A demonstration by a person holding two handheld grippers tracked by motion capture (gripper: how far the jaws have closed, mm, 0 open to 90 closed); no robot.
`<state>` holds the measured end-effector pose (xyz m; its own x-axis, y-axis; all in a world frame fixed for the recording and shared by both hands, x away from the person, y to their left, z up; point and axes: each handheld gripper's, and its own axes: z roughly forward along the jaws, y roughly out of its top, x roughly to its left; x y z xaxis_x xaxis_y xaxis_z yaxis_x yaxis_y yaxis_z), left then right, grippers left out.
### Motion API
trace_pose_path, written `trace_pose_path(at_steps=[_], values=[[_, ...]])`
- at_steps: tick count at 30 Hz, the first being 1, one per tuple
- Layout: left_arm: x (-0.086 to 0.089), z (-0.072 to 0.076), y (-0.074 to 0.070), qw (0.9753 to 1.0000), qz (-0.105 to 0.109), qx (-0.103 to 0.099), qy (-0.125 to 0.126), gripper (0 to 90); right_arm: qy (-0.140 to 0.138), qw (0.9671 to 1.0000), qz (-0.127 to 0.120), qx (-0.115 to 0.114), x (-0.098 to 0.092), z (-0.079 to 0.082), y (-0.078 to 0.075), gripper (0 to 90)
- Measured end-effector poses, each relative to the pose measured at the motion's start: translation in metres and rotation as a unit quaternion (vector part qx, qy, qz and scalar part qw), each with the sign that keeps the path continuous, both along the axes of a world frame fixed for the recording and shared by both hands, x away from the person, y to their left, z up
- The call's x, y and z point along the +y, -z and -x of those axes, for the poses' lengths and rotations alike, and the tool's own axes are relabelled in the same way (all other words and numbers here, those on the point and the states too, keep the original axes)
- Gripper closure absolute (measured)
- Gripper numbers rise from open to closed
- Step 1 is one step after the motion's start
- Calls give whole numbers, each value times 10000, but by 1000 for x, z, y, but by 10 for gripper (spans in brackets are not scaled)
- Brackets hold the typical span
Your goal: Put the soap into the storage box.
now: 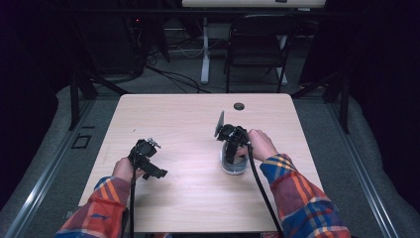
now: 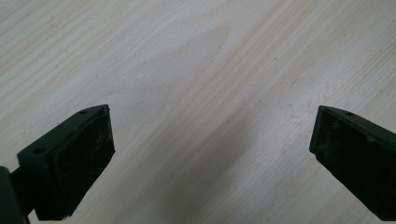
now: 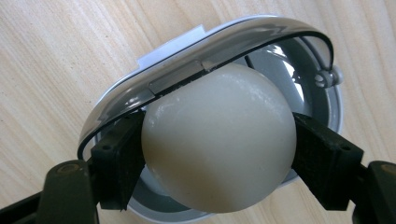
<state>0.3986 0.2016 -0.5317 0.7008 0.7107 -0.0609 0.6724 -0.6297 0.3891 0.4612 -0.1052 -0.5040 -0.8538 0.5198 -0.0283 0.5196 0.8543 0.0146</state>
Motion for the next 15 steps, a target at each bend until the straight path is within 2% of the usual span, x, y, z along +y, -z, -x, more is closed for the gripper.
trace_pose_path(at_steps=[4, 7, 15], values=[[0, 0, 0, 10000, 0, 0, -2, 0, 3, 10000, -85, -2, -1, 2, -3, 183], [0, 0, 0, 10000, -11, 5, -5, 0, -24, 9997, -259, 0, -3, 4, -8, 168], [0, 0, 0, 10000, 0, 6, -5, 0, -29, 9986, -491, -194, -12, 14, -27, 98]])
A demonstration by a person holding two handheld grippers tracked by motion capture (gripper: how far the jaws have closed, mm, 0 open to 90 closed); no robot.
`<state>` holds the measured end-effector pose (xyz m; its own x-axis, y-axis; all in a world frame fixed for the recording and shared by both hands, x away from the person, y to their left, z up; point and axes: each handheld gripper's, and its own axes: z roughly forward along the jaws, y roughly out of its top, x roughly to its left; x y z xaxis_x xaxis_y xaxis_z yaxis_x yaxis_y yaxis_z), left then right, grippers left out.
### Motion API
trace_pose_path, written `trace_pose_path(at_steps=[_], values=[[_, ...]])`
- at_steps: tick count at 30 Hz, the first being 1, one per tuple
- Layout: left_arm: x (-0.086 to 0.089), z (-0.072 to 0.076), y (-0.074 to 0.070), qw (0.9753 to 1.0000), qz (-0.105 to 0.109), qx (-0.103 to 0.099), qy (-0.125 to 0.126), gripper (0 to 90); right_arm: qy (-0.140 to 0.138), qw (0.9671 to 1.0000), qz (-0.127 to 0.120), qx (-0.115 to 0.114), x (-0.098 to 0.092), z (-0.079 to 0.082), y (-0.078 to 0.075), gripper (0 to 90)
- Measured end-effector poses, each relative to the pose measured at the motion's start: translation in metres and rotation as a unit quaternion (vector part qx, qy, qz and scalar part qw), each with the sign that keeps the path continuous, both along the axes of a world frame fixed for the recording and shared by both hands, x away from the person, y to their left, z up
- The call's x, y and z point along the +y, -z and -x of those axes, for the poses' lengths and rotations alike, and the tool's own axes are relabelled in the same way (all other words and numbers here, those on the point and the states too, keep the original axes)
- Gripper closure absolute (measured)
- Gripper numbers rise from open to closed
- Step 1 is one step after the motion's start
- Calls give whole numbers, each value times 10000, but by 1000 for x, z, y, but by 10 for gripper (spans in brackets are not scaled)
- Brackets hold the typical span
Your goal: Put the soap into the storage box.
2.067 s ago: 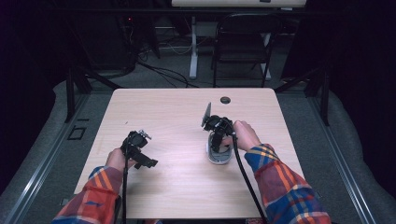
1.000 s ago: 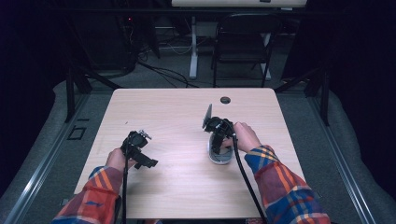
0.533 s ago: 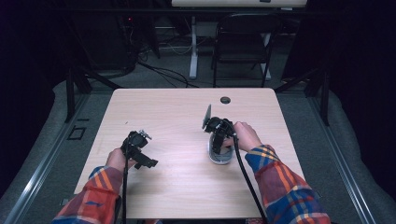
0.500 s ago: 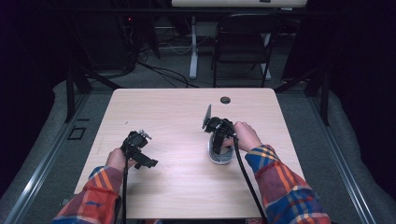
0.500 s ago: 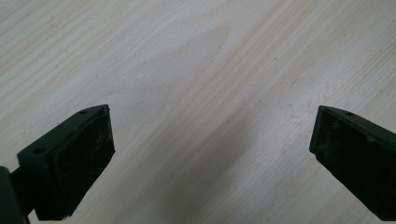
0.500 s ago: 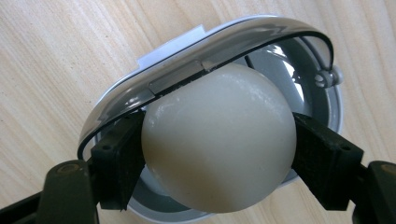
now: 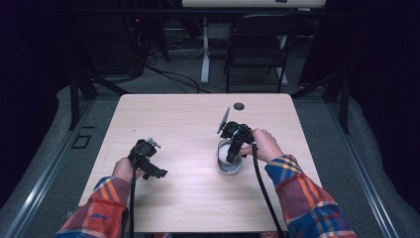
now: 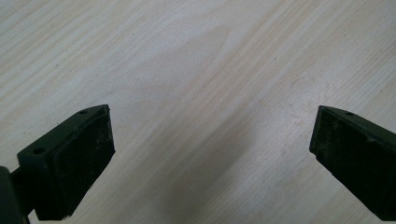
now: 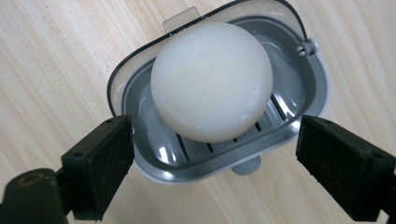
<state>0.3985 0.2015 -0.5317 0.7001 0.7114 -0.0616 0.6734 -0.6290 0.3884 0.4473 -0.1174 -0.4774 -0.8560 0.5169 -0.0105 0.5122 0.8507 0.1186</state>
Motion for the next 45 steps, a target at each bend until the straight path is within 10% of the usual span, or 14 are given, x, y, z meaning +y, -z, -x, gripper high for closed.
trace_pose_path(at_steps=[22, 45], values=[[-1, 1, -1, 10000, -22, -17, -11, 0, 532, 9961, -332, -629, -79, 37, -39, 0], [-2, 1, 0, 10000, -31, 11, -28, 0, 1731, 9834, -216, -501, -189, 71, 10, 0]])
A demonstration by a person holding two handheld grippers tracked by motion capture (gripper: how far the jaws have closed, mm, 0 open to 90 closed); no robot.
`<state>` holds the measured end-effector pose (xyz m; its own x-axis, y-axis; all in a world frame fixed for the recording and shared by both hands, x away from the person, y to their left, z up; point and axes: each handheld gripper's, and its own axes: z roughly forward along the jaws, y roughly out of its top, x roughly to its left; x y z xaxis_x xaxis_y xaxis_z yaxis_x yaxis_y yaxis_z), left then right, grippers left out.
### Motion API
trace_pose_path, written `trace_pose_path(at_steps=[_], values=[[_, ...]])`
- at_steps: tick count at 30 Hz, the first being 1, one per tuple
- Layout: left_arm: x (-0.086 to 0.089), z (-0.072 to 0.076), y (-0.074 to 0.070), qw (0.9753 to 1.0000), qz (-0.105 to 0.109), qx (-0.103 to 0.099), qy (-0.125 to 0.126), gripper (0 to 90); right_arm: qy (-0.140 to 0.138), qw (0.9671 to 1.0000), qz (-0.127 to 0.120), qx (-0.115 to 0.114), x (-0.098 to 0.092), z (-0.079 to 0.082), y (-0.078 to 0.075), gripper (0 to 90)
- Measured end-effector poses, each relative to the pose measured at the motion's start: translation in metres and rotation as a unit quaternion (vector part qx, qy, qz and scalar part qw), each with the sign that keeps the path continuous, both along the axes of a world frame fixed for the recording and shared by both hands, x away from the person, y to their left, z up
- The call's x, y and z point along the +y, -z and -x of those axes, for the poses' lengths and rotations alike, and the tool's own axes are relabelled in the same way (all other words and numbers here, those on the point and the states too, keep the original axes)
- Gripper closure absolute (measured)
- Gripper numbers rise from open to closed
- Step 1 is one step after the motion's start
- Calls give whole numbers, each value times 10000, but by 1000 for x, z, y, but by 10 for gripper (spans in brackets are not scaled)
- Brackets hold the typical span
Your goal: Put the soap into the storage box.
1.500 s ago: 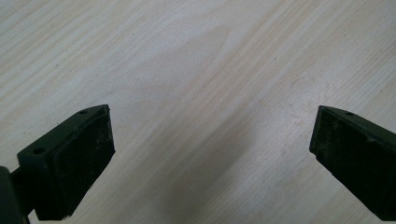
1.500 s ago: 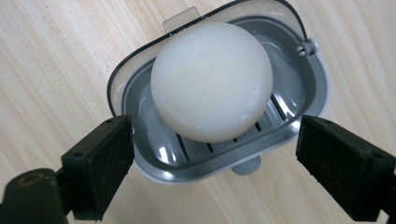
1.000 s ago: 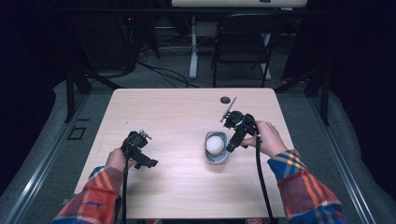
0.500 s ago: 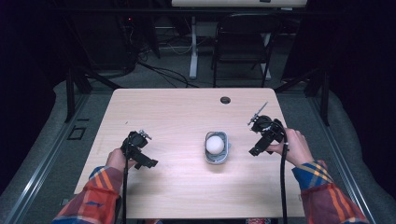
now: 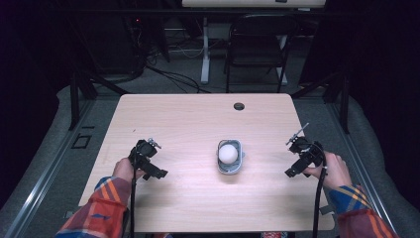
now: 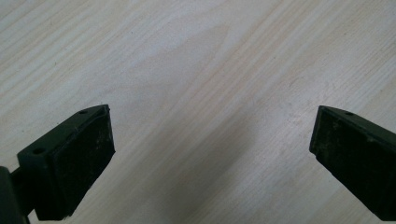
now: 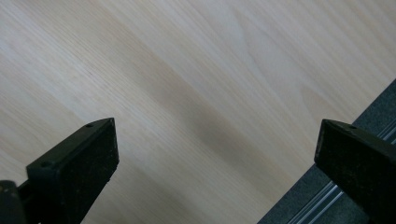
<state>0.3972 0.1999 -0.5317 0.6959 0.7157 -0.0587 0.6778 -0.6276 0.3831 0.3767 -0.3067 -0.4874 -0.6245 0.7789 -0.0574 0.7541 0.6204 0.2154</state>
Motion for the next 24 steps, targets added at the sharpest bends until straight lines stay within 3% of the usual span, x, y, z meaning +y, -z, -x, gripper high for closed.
trace_pose_path(at_steps=[1, 4, 5, 6, 7, 10, 11, 13, 14, 15, 16, 18, 19, 22, 24], values=[[0, 0, 0, 10000, 0, 1, 1, 0, -7, 9999, 77, 82, -4, 1, 2, 0], [0, 0, 0, 10000, -19, 16, 19, 0, 155, 9999, -15, 57, -11, 5, 11, 0], [0, 0, 0, 10000, -13, 14, 28, 0, 155, 9999, 29, 17, -12, 6, 12, 0], [0, 0, 0, 10000, 10, 17, 22, 0, 72, 9999, 90, 118, -15, 6, 13, 0], [0, 0, 0, 10000, 7, 17, 33, 0, 185, 9998, -26, 44, -16, 9, 17, 0], [-1, 0, 0, 10000, -2, 1, 43, 0, 136, 9998, -4, 164, -23, 12, 20, 0], [-1, 0, 0, 10000, 3, -6, 50, 0, 255, 9995, -146, 99, -23, 15, 27, 0], [-1, 0, 0, 10000, 7, 11, 56, 0, 297, 9993, -165, 147, -24, 20, 36, 0], [-1, 0, 1, 10000, 12, 25, 67, 0, 478, 9981, -397, 22, -24, 24, 43, 0], [-1, 1, 1, 10000, 13, 50, 67, 0, 167, 9993, 23, 337, -26, 21, 39, 0], [-1, 1, 1, 9999, 10, 57, 87, 0, 336, 9992, -129, 160, -25, 25, 46, 0], [-1, 1, 0, 9999, -10, 51, 123, 0, 192, 9990, 87, 386, -26, 24, 45, 0], [-2, 1, 1, 9999, -3, 43, 126, 0, 355, 9990, -52, 270, -26, 26, 50, 0], [-2, 1, 1, 9998, -19, 88, 152, 0, 240, 9989, 107, 399, -27, 23, 48, 0], [-3, 1, 2, 9998, -29, 100, 196, 0, 272, 9989, 55, 387, -26, 23, 49, 0]])
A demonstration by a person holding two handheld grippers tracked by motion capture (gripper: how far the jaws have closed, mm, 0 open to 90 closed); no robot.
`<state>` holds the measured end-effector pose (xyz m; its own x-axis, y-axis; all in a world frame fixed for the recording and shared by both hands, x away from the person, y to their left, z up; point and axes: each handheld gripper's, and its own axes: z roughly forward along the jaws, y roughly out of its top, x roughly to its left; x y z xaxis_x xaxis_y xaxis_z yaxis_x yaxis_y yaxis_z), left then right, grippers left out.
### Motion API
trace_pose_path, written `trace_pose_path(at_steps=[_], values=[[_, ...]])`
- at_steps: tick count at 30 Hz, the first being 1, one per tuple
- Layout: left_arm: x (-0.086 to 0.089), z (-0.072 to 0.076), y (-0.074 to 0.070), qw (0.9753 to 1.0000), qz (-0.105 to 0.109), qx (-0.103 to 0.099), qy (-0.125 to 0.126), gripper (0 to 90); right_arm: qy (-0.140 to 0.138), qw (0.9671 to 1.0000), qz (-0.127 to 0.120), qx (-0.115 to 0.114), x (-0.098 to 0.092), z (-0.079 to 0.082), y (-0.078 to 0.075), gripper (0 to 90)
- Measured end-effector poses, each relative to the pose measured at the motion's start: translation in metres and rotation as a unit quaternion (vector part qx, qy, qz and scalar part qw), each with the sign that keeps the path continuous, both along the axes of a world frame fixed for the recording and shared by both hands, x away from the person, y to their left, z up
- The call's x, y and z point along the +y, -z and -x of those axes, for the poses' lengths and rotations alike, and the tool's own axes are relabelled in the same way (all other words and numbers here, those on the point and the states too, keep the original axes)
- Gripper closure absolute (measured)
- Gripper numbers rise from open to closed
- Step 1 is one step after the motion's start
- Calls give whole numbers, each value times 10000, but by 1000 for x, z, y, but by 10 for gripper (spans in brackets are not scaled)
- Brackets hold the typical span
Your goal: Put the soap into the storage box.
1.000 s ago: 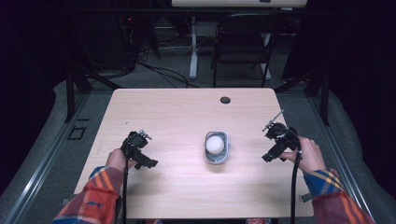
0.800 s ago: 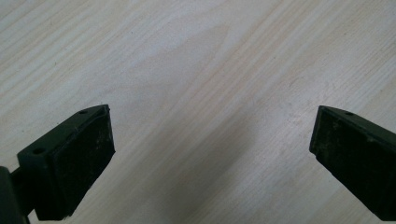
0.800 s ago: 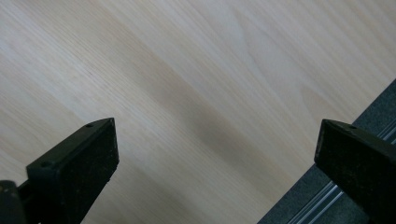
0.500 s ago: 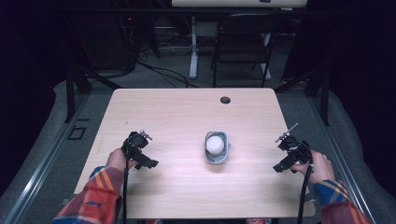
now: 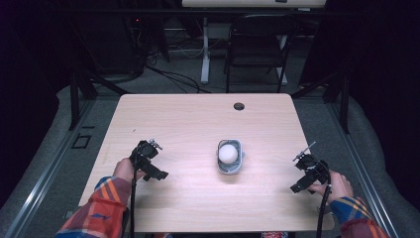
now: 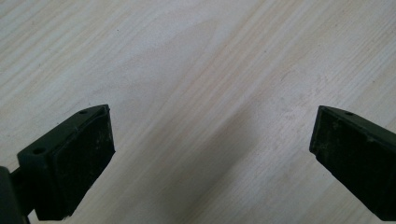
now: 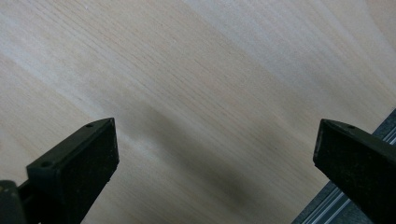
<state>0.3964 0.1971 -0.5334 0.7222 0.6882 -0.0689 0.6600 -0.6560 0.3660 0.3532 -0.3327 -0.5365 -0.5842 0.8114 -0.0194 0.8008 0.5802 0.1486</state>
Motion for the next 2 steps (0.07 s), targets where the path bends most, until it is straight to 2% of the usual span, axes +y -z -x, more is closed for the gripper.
trace_pose_path(at_steps=[2], values=[[0, 0, 0, 10000, -22, -11, 41, 0, -19, 10000, 19, 6, 0, -1, 0, 0]])
